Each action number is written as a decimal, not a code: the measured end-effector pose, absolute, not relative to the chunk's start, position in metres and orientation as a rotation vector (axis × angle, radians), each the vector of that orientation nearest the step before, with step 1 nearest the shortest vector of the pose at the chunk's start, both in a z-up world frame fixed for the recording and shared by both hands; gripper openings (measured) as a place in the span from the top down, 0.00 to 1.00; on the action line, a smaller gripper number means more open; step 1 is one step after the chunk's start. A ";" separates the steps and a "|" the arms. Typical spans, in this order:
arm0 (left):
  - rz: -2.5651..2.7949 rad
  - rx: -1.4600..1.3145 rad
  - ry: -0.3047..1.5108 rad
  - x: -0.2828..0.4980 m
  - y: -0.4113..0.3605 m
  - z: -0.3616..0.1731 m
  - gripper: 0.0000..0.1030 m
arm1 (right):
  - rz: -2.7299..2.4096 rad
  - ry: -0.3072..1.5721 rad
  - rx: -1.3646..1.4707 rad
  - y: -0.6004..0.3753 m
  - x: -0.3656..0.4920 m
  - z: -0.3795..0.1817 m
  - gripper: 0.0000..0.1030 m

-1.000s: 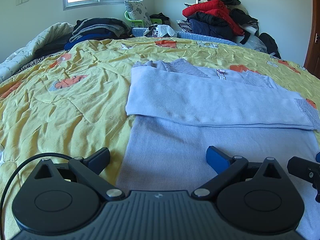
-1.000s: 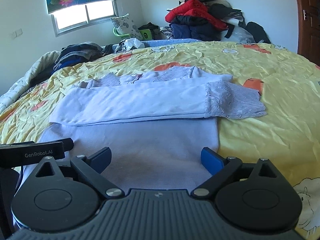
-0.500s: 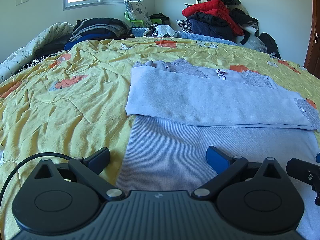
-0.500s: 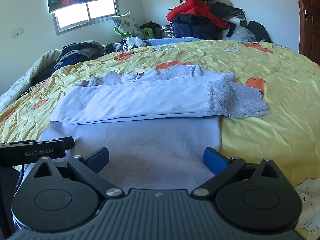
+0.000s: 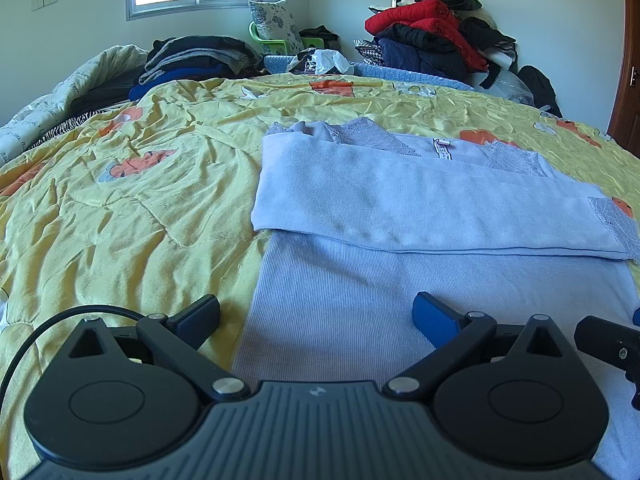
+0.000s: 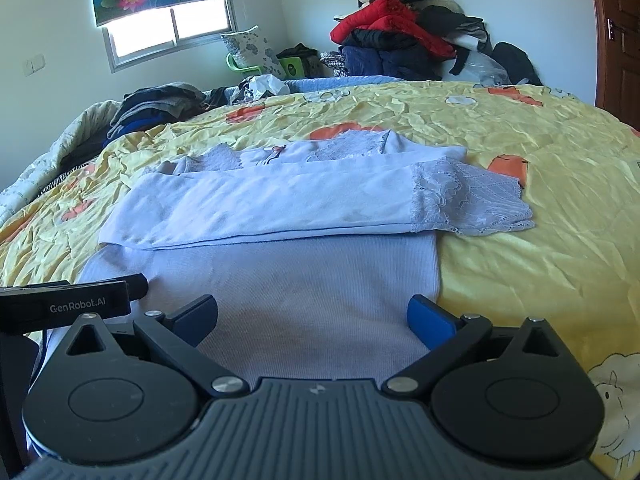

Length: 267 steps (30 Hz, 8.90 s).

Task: Fold small clothes

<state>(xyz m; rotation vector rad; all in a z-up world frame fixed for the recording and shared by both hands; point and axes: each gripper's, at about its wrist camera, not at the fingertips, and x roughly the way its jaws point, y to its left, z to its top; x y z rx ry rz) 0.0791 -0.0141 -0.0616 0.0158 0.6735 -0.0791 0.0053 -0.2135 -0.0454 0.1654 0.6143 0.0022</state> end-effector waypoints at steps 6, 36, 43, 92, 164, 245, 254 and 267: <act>-0.079 0.016 0.674 0.079 -0.013 -0.062 0.00 | 0.001 0.618 0.160 -0.213 0.006 -0.046 0.01; -0.079 0.016 0.673 0.079 -0.013 -0.062 0.00 | -0.014 0.632 0.117 -0.207 0.008 -0.047 0.01; -0.079 0.016 0.673 0.079 -0.013 -0.062 0.00 | -0.013 0.632 0.118 -0.207 0.008 -0.047 0.01; -0.082 0.094 0.709 -0.010 0.020 -0.026 0.00 | 0.125 0.599 0.117 -0.196 -0.125 -0.002 0.04; -0.550 -0.129 0.891 -0.092 0.103 -0.031 0.95 | 0.336 0.841 0.743 -0.300 -0.183 -0.049 0.95; -0.382 -0.033 0.679 0.001 0.033 0.025 0.93 | 0.063 0.437 0.306 -0.244 -0.079 0.041 0.95; -0.328 -0.038 0.699 0.025 0.027 0.018 0.93 | 0.030 0.435 0.346 -0.244 -0.065 0.031 0.95; -0.300 -0.031 0.694 0.042 0.018 0.015 0.93 | 0.003 0.430 0.387 -0.251 -0.049 0.024 0.95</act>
